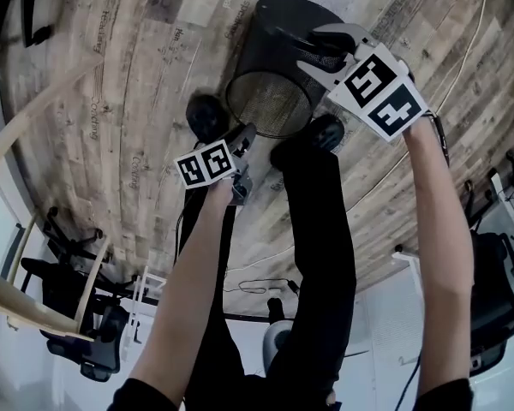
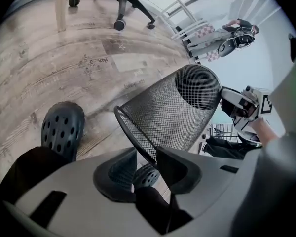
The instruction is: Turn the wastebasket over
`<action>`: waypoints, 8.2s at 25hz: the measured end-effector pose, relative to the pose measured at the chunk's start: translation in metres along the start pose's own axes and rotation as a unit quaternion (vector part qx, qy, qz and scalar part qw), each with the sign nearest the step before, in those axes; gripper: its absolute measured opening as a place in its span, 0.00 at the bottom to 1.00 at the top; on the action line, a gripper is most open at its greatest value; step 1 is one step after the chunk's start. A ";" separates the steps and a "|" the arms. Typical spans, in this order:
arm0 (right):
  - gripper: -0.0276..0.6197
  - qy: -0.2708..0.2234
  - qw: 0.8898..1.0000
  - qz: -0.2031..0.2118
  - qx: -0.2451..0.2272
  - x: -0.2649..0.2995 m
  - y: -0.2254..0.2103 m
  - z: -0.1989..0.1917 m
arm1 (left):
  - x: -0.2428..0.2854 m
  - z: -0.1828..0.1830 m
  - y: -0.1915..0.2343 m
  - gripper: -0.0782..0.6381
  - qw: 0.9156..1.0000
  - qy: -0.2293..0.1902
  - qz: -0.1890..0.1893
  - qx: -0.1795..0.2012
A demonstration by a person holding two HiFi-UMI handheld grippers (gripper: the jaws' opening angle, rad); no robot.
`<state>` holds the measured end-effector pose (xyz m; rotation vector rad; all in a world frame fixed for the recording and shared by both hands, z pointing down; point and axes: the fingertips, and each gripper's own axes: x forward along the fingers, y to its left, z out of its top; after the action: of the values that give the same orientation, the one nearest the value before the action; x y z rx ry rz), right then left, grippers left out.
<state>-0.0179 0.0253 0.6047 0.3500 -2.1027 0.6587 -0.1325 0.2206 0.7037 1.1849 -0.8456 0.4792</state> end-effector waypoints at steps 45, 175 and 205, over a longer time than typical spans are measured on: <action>0.23 -0.095 0.990 -0.051 -0.086 -0.028 0.010 0.044 | -0.030 0.140 -0.113 0.39 0.984 -0.137 -0.053 0.097; 0.16 -0.232 0.863 -0.190 0.406 -0.289 0.105 0.094 | -0.276 0.084 -0.322 0.25 0.957 -0.020 -0.101 0.271; 0.10 -0.416 0.800 -0.346 0.261 -0.581 0.231 0.274 | -0.574 0.110 -0.559 0.13 0.808 -0.184 -0.255 0.497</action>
<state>0.0232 0.0613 -0.0761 1.9148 -2.2527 0.6738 -0.1158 -0.0112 -0.0706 2.4659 -0.5231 0.2202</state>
